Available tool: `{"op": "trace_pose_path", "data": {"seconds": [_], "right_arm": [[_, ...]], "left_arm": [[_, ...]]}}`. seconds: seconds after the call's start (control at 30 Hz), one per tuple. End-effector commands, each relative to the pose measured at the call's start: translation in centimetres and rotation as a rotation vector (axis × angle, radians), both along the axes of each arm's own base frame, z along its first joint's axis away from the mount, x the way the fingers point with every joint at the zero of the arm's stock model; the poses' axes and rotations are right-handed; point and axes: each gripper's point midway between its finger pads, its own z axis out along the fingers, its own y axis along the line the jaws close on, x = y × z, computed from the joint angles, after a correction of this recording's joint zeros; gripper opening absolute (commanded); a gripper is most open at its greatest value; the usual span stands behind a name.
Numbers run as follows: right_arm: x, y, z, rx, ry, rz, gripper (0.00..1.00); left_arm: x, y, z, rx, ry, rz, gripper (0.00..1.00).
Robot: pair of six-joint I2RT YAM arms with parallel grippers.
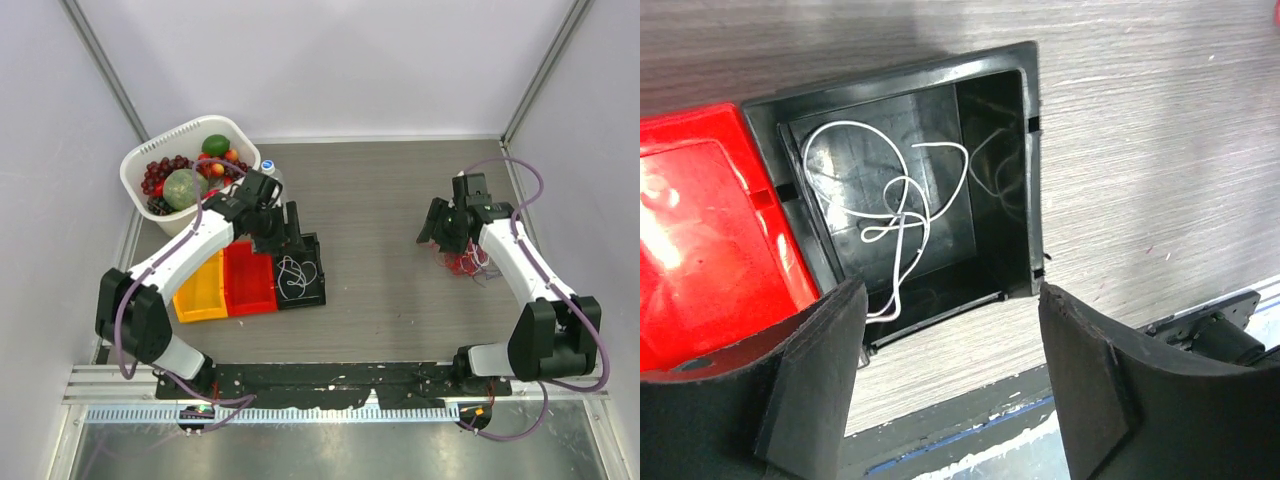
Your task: Untangle the cables
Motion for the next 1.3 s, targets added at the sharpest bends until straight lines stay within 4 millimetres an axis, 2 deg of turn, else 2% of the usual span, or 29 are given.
{"op": "trace_pose_path", "data": {"seconds": [0.0, 0.07, 0.13, 0.23, 0.27, 0.3, 0.37, 0.43, 0.53, 0.57, 0.6, 0.67, 0.7, 0.73, 0.77, 0.8, 0.83, 0.87, 0.9, 0.93, 1.0, 1.1, 1.13, 1.2, 1.27], "right_arm": [[2.3, -0.9, 2.2, -0.054, -0.028, -0.038, 0.64], [2.9, -1.6, 2.3, -0.077, -0.014, -0.054, 0.66], [3.8, -3.5, 2.5, -0.124, 0.002, -0.107, 0.67], [4.6, -8.1, 2.1, -0.115, 0.047, -0.274, 0.68], [4.8, -8.8, 2.0, -0.094, 0.052, -0.321, 0.68], [4.8, -10.7, 1.6, -0.060, 0.072, -0.391, 0.68], [5.0, -12.4, 0.9, 0.002, 0.097, -0.460, 0.68], [5.5, -13.8, -0.2, 0.009, 0.113, -0.476, 0.68], [6.2, -14.1, -2.3, 0.005, 0.139, -0.428, 0.69], [6.1, -13.8, -3.9, 0.007, 0.173, -0.409, 0.69], [6.1, -13.5, -4.5, 0.013, 0.185, -0.399, 0.68], [5.2, -11.1, -6.8, 0.018, 0.261, -0.335, 0.67], [5.1, -10.4, -7.1, 0.010, 0.269, -0.316, 0.67], [4.6, -8.3, -7.2, -0.011, 0.278, -0.268, 0.67], [4.5, -7.4, -7.0, -0.021, 0.270, -0.249, 0.67], [4.0, -4.7, -6.9, -0.008, 0.271, -0.210, 0.67], [3.7, -3.0, -6.6, 0.019, 0.268, -0.192, 0.66], [2.7, 0.2, -6.4, 0.074, 0.267, -0.152, 0.66], [2.2, 1.6, -6.2, 0.104, 0.261, -0.148, 0.66], [1.5, 4.3, -5.5, 0.157, 0.237, -0.114, 0.66], [0.3, 7.3, -4.9, 0.218, 0.225, -0.074, 0.66], [-0.8, 9.9, -3.6, 0.284, 0.220, -0.003, 0.66], [-0.9, 10.1, -3.3, 0.278, 0.216, 0.026, 0.66], [-1.0, 9.7, -2.4, 0.237, 0.201, 0.074, 0.67], [-1.1, 8.1, -1.8, 0.142, 0.184, 0.095, 0.67]], "left_arm": [[0.1, 1.3, 4.0, 0.056, -0.115, -0.078, 0.74], [0.1, 1.2, 4.8, 0.050, -0.137, -0.099, 0.75], [-0.1, 0.8, 5.8, 0.012, -0.157, -0.118, 0.73], [-1.3, -1.2, 7.5, -0.124, -0.168, -0.176, 0.67], [-1.8, -1.8, 7.8, -0.167, -0.164, -0.195, 0.66], [-2.4, -2.3, 8.0, -0.211, -0.151, -0.214, 0.65], [-3.5, -3.2, 8.2, -0.269, -0.139, -0.252, 0.65], [-4.5, -3.7, 8.7, -0.312, -0.154, -0.299, 0.67], [-5.2, -3.5, 9.3, -0.322, -0.204, -0.370, 0.69], [-5.5, -3.2, 9.2, -0.305, -0.209, -0.389, 0.70], [-5.6, -3.0, 9.3, -0.290, -0.217, -0.403, 0.70], [-5.8, -2.5, 9.1, -0.260, -0.228, -0.427, 0.70], [-5.9, -2.3, 8.9, -0.249, -0.232, -0.436, 0.70], [-5.9, -2.1, 8.8, -0.241, -0.230, -0.437, 0.70], [-6.1, -2.1, 8.7, -0.239, -0.223, -0.440, 0.70], [-6.3, -2.2, 8.7, -0.246, -0.216, -0.444, 0.70], [-6.4, -2.3, 8.7, -0.258, -0.211, -0.444, 0.70], [-6.4, -2.5, 8.7, -0.270, -0.207, -0.441, 0.70], [-6.4, -2.7, 8.6, -0.282, -0.202, -0.436, 0.70], [-6.3, -2.9, 8.6, -0.292, -0.197, -0.428, 0.70], [-5.9, -3.5, 8.7, -0.322, -0.197, -0.412, 0.69], [-5.4, -4.9, 8.6, -0.367, -0.178, -0.384, 0.65], [-5.2, -5.5, 8.6, -0.376, -0.176, -0.382, 0.64], [-5.0, -7.1, 8.5, -0.383, -0.159, -0.378, 0.62], [-4.8, -8.9, 8.2, -0.387, -0.140, -0.368, 0.61]]}}
